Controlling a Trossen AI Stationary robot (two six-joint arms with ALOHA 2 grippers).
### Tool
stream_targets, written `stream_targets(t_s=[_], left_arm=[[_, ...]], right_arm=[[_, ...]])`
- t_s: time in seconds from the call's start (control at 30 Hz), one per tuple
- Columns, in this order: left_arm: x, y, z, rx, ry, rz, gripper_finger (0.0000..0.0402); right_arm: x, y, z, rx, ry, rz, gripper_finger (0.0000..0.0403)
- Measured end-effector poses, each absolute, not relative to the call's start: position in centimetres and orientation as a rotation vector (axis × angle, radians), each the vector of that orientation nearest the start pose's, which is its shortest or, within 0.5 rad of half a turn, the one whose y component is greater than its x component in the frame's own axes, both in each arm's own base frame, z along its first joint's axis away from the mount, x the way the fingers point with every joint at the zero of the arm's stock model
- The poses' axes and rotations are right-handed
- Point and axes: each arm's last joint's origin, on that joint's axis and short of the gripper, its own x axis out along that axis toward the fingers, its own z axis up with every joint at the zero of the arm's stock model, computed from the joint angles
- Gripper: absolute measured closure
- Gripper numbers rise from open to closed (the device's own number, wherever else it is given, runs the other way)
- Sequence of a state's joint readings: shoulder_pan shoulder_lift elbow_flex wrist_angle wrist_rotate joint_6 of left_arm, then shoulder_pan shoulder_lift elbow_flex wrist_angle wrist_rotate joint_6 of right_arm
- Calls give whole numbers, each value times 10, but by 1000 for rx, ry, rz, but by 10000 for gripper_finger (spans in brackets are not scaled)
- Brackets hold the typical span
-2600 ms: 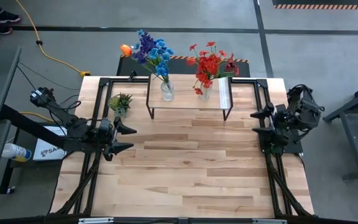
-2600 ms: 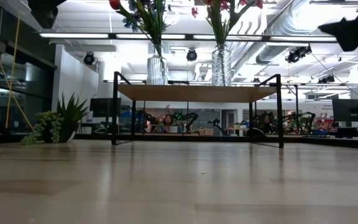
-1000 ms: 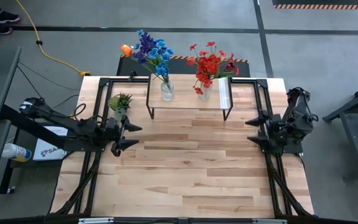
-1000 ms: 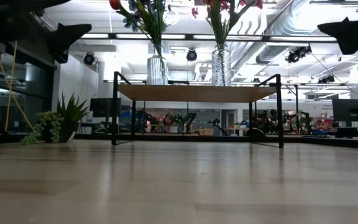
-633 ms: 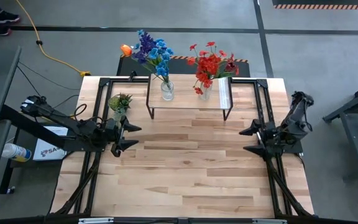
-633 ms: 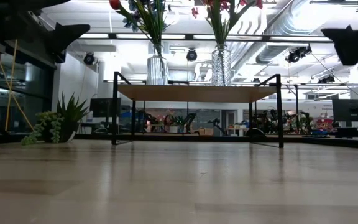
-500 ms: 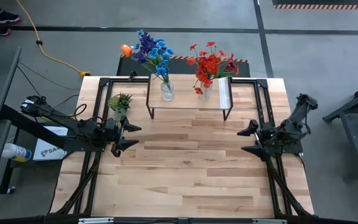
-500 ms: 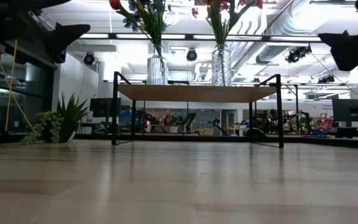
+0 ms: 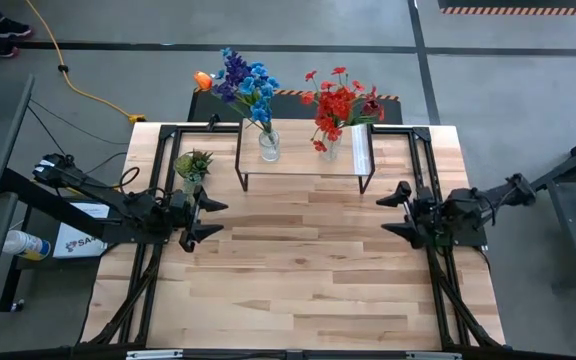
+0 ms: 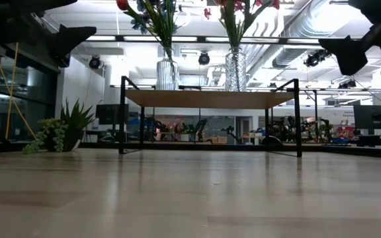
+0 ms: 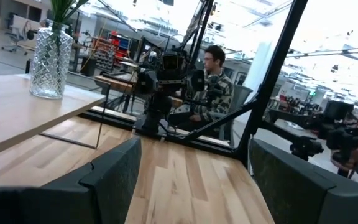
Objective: Pick and place flowers into a vace then onto a shelf
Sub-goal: Return to Home Position
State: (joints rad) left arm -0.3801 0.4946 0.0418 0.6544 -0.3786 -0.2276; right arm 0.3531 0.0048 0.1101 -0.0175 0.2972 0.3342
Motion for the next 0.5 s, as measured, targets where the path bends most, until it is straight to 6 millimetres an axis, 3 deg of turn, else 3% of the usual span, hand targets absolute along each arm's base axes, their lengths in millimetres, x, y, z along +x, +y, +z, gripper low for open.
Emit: stream_targets(t_s=[0.27, 0.5], left_arm=[[120, -35, 189, -287, -190, 18, 71], [113, -32, 197, -233, -273, 23, 71]], right_arm=[[88, 14, 200, 349, -94, 52, 40], [88, 10, 206, 312, -161, 42, 41]])
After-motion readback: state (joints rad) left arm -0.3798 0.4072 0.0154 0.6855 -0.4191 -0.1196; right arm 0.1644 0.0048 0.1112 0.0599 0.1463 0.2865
